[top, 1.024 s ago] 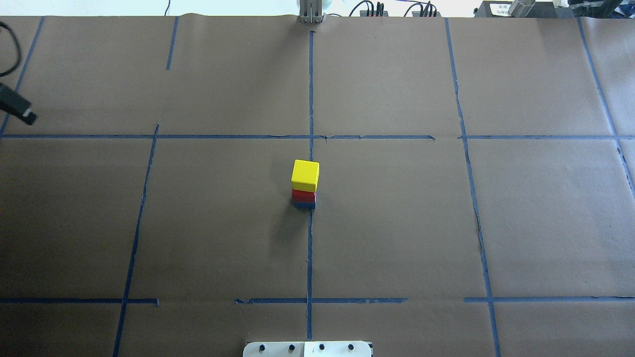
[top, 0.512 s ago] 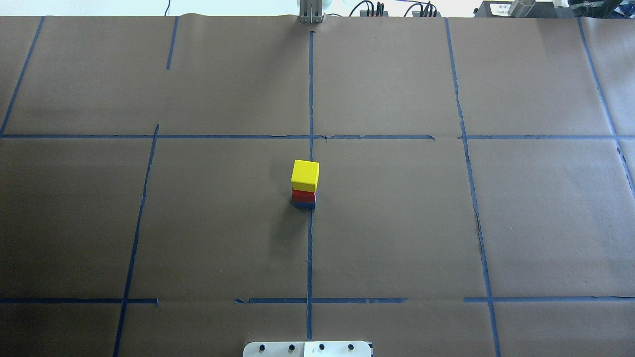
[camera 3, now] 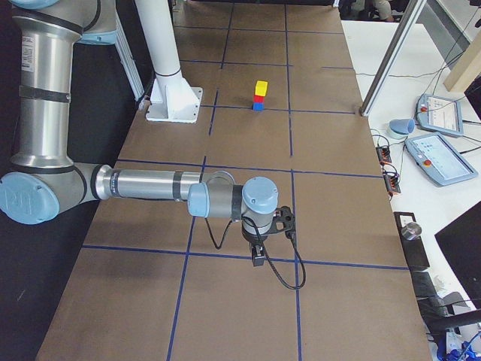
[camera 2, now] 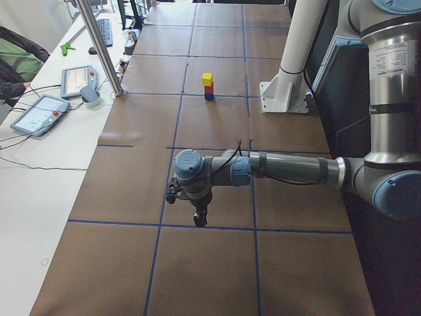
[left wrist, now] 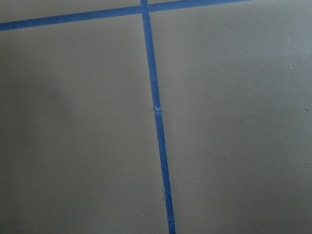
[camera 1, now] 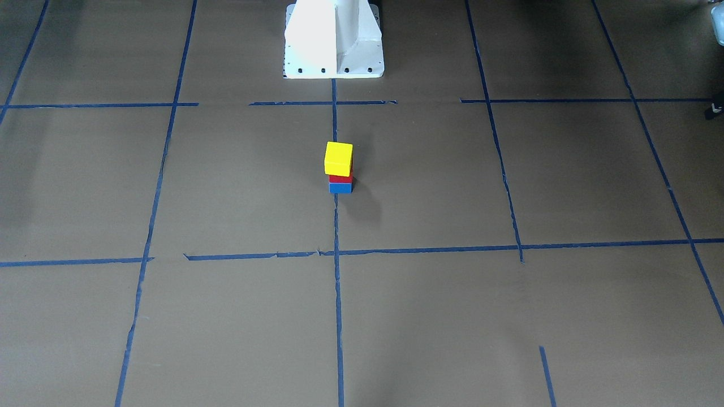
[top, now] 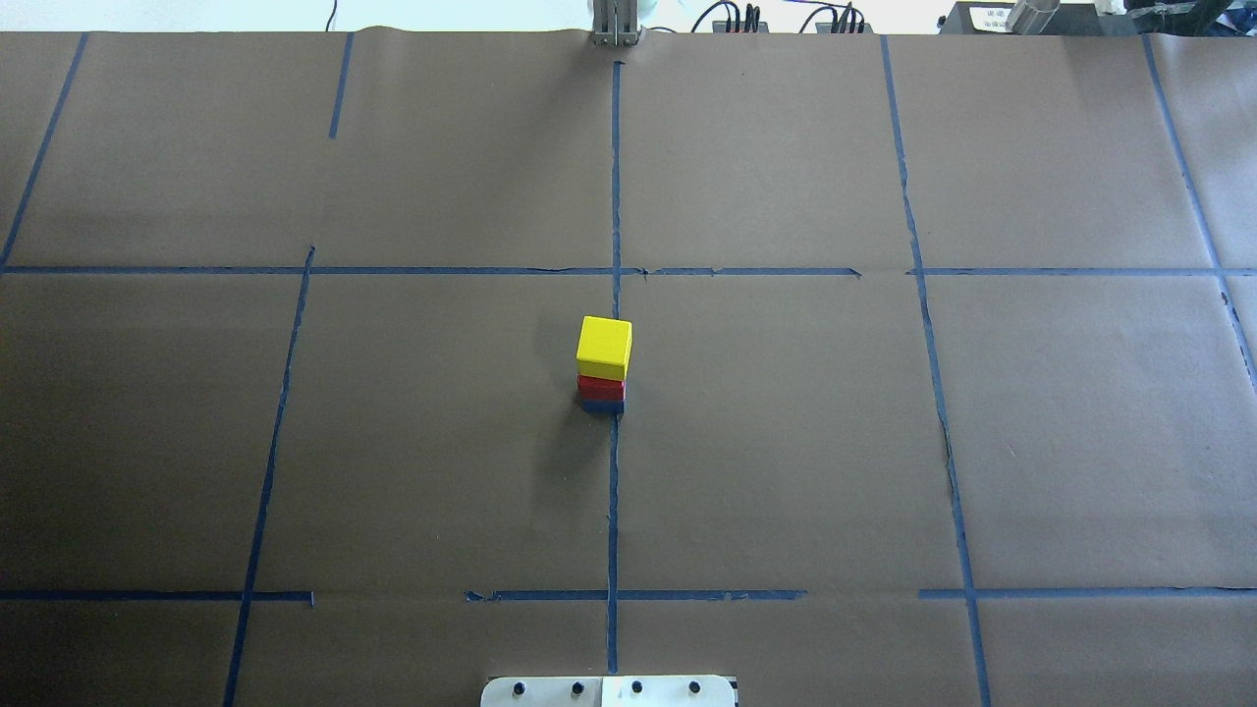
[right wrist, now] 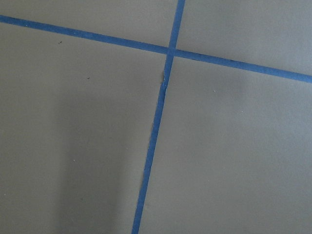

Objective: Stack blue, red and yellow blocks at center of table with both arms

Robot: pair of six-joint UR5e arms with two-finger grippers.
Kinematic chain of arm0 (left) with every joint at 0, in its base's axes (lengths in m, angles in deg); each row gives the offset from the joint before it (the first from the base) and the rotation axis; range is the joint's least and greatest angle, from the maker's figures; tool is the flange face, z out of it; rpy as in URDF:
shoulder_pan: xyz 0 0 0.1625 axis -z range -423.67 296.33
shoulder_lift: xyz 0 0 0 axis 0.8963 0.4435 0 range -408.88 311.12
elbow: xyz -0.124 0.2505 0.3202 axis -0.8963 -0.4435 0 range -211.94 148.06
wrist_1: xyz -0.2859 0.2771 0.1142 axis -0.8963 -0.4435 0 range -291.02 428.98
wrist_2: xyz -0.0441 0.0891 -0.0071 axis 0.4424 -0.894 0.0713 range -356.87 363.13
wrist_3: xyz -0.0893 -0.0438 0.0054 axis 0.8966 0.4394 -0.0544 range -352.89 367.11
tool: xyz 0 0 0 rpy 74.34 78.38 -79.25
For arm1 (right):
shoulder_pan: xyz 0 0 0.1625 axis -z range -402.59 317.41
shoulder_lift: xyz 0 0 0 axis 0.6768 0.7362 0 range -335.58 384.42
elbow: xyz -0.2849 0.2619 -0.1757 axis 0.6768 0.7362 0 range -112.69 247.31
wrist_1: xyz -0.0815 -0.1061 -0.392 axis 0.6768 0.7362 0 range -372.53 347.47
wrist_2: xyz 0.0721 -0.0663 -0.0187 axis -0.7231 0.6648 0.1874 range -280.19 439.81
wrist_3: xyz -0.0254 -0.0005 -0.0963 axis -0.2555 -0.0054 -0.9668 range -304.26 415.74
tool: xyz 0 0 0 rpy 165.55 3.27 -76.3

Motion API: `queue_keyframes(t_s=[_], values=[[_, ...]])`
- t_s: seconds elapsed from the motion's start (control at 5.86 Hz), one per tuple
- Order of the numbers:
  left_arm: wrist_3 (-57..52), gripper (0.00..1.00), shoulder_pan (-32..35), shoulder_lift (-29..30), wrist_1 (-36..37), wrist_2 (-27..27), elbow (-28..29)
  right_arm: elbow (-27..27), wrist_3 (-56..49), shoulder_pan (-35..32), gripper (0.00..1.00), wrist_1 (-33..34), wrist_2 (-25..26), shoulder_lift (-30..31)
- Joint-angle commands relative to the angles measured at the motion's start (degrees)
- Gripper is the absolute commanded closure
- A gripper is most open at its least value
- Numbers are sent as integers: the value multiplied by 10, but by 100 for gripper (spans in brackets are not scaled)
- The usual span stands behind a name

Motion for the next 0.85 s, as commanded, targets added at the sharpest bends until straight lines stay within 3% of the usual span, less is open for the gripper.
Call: queue_keyframes(t_s=[0.0, 0.68], values=[[6, 0, 9, -14, 5, -5, -9, 2, 0, 4, 0, -1, 0, 0], [5, 0, 9, -13, 4, -9, -6, 2, 1, 15, 0, -9, -2, 0]])
